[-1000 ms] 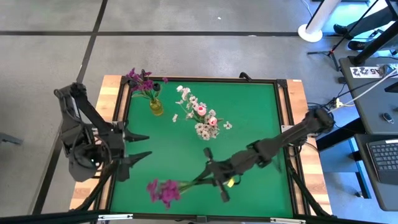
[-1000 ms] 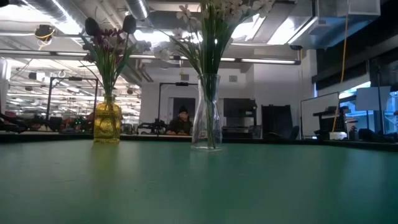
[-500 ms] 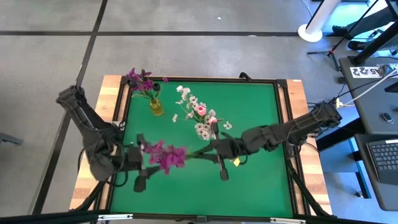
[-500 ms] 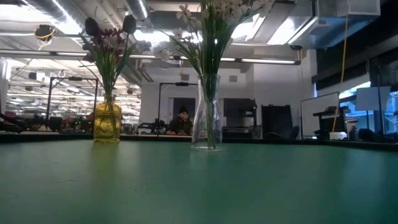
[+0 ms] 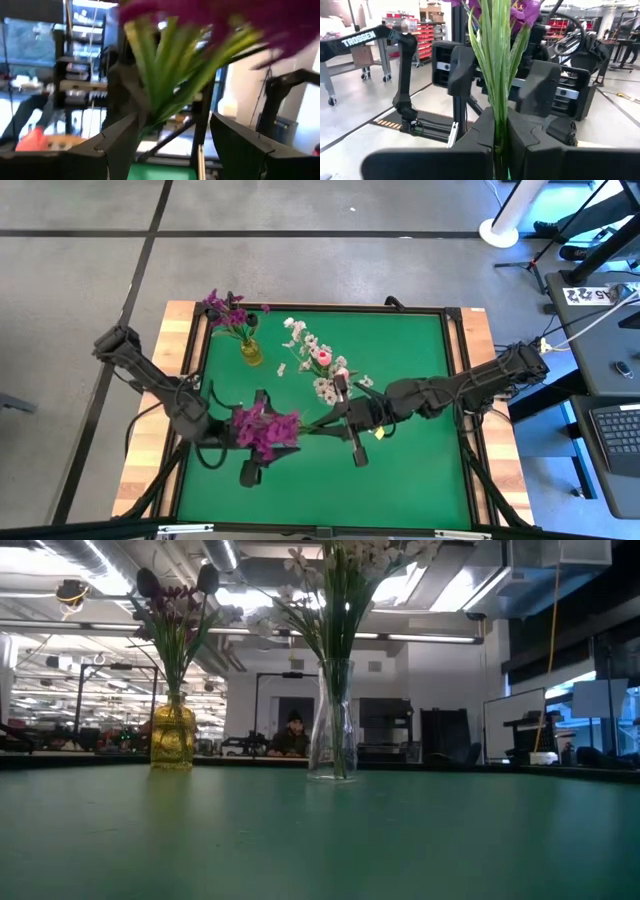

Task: Sort flowers into vase by color
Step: Put the purple flowers into the yellow vase

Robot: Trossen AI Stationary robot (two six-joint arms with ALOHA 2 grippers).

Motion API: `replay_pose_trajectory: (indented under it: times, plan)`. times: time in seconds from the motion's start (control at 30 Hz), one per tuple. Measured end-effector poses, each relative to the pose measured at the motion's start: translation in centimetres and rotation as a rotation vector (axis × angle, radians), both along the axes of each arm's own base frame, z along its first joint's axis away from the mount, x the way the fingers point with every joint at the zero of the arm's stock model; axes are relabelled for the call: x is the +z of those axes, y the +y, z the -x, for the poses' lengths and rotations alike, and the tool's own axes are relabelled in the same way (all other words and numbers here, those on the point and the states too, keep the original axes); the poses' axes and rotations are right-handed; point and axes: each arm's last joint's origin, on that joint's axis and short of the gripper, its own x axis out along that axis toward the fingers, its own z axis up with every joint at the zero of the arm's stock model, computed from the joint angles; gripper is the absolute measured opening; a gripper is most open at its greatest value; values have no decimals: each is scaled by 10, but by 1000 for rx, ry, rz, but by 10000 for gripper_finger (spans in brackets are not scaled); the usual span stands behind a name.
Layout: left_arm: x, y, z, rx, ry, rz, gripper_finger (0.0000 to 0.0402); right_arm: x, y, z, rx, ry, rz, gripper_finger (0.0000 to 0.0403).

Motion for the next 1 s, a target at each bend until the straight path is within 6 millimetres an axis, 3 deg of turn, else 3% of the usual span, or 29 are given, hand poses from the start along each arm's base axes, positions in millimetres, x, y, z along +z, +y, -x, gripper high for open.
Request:
replay_pose_trajectory:
  times: [0.33, 0.6, 0.73, 1.0]
  plan:
    - [8, 10, -10, -58, -110, -8, 243, -1, 0, 0, 0, 10, 4, 19]
    - [8, 21, -16, 2, -114, -1, 231, -1, 0, 0, -2, 13, 4, 19]
    - [8, 27, -19, 43, -108, 3, 184, -4, 0, -3, -13, 24, -1, 25]
    - [5, 26, -17, 137, -70, 15, 15, -10, -1, -4, -77, 71, 19, 53]
